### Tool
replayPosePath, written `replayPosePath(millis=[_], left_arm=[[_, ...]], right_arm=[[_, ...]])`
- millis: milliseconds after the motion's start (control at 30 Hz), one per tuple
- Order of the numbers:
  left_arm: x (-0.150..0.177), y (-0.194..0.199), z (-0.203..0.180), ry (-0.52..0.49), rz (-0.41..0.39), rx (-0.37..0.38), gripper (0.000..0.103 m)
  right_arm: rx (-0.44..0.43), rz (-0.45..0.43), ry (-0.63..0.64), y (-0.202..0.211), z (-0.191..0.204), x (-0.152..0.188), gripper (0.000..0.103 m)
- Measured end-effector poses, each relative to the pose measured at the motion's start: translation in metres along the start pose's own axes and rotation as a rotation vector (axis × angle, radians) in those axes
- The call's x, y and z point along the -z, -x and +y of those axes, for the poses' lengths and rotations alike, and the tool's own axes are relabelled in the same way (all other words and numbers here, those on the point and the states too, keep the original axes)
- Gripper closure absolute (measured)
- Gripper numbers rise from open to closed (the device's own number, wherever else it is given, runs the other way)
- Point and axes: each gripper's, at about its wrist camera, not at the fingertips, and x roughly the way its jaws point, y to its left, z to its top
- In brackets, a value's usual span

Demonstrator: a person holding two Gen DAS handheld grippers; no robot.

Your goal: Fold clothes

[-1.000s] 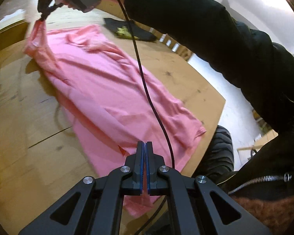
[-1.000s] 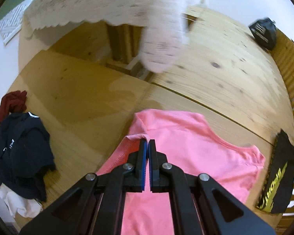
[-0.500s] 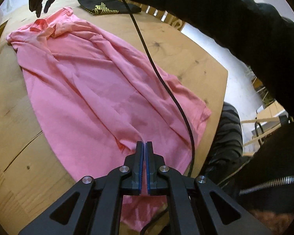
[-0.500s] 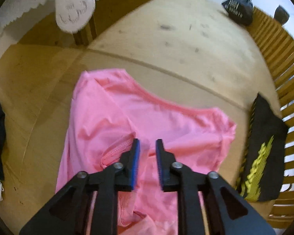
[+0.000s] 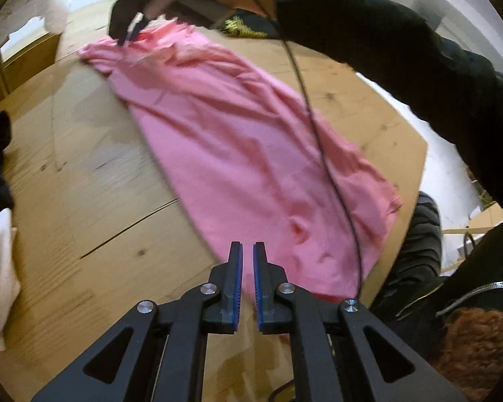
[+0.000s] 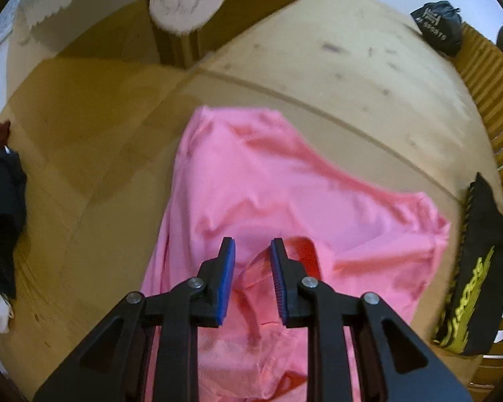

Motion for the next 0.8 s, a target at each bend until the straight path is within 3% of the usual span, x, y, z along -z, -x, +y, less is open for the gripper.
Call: replayPosePath(millis=[133,267,367,433,533,733,800], left_arm=[[-0.010,-0.012,-0.001,-0.011,0.013,0.053,0.095],[-0.010,-0.038,-0.017,-0.045,0.095,0.077,0.094],[-0.002,-0.036,-0.043,-0.076,0.119,0.213,0.094],[0.002,-0.026,-0.061,-0.112,0.093,0.298,0.086],[0.001,-0.018,-0.063,-0.149,0.074,0.194,0.087],[-0.015,-0.034,-0.020,-0.122,0.060,-0.003,0.087],[-0.022,-0.042,-0.012,-0.137,0.063,-0.024,0.087]], right_arm=[[-0.004,0.011,0.019,-0.010,0.009,0.000,0.081],[0.011,0.019,0.023,-0.012,0.005,-0.003,0.081],[0.015,0.019,0.010,-0.011,0.000,-0.002,0.081],[0.015,0.017,0.000,-0.009,-0.003,0.001,0.081],[0.013,0.010,-0.004,-0.007,-0.004,0.001,0.081],[-0.056,-0.029,-0.020,0.003,-0.001,-0.004,0.081],[-0.079,-0.027,-0.018,-0.001,0.001,-0.007,0.081]])
